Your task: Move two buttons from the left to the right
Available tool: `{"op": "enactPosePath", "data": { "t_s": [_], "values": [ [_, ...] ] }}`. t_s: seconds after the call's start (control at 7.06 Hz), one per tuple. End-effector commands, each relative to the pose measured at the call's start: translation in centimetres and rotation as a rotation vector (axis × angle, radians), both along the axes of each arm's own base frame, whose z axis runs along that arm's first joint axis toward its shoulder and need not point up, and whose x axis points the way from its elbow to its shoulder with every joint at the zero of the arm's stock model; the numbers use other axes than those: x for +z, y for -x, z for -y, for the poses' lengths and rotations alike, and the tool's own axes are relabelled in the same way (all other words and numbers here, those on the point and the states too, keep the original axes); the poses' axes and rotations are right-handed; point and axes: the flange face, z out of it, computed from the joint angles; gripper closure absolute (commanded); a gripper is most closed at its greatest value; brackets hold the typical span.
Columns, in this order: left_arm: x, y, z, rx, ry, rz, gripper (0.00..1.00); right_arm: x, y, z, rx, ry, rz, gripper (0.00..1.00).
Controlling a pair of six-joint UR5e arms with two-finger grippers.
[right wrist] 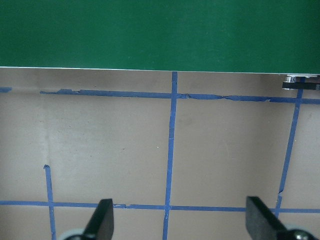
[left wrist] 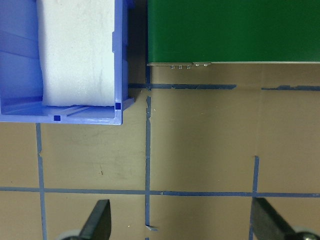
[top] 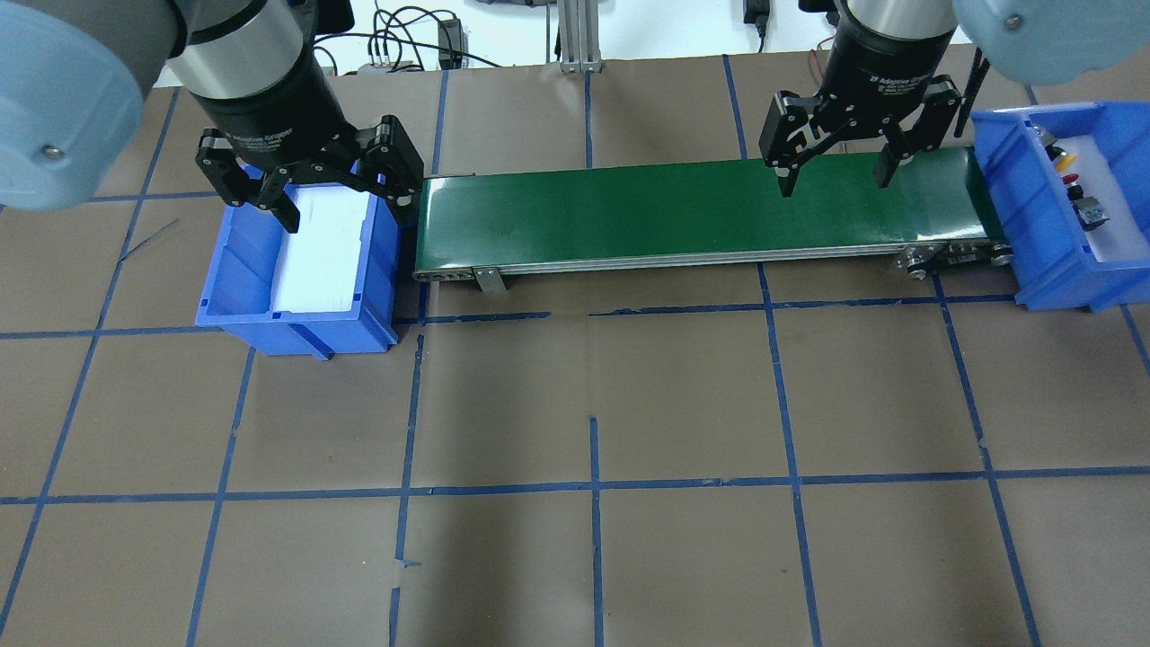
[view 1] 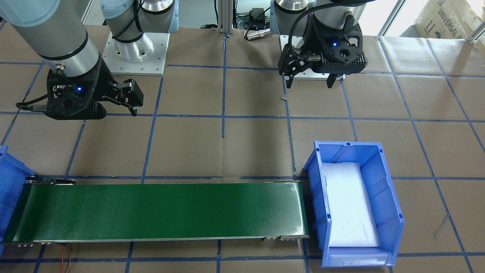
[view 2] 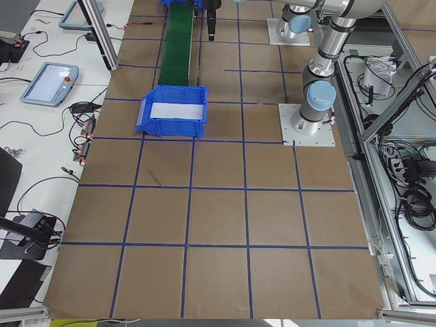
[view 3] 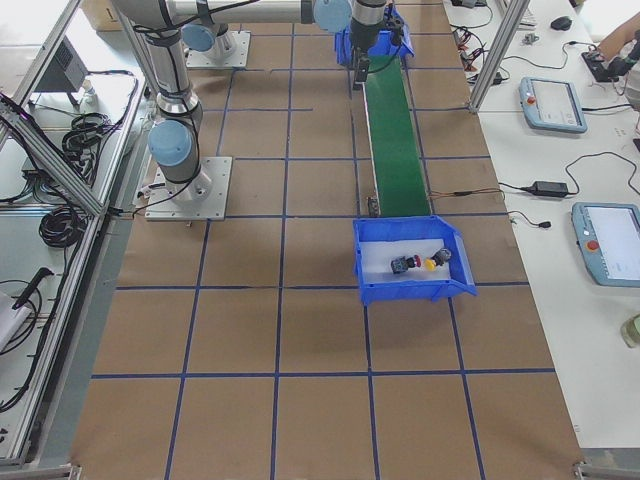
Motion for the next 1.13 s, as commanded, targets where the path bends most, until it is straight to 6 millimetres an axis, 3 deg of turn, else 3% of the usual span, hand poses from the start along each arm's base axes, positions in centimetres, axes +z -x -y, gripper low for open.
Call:
{"op": "enactPosePath", "data": {
  "t_s": [0.0, 0.43, 0.85, 0.99],
  "values": [
    [0.0, 0.0, 0.0, 0.0, 0.001, 0.0, 0.0, 0.1, 0.3, 0.3, -0.012, 0.04, 0.002, 0.03],
    [0.2, 0.0, -0.1, 0.0, 0.001, 0.0, 0.0, 0.4, 0.2, -1.3, -0.014, 0.069, 0.004, 0.0],
    [0.1, -0.4, -0.2, 0.008, -0.007, 0.002, 0.0, 0.6, -0.2, -1.0, -0.017, 0.091, 0.05, 0.0],
    [-0.7, 0.1, 1.2, 0.002, -0.01, -0.001, 0.0, 0.7, -0.1, -1.0, -0.017, 0.096, 0.047, 0.0]
  ]
}}
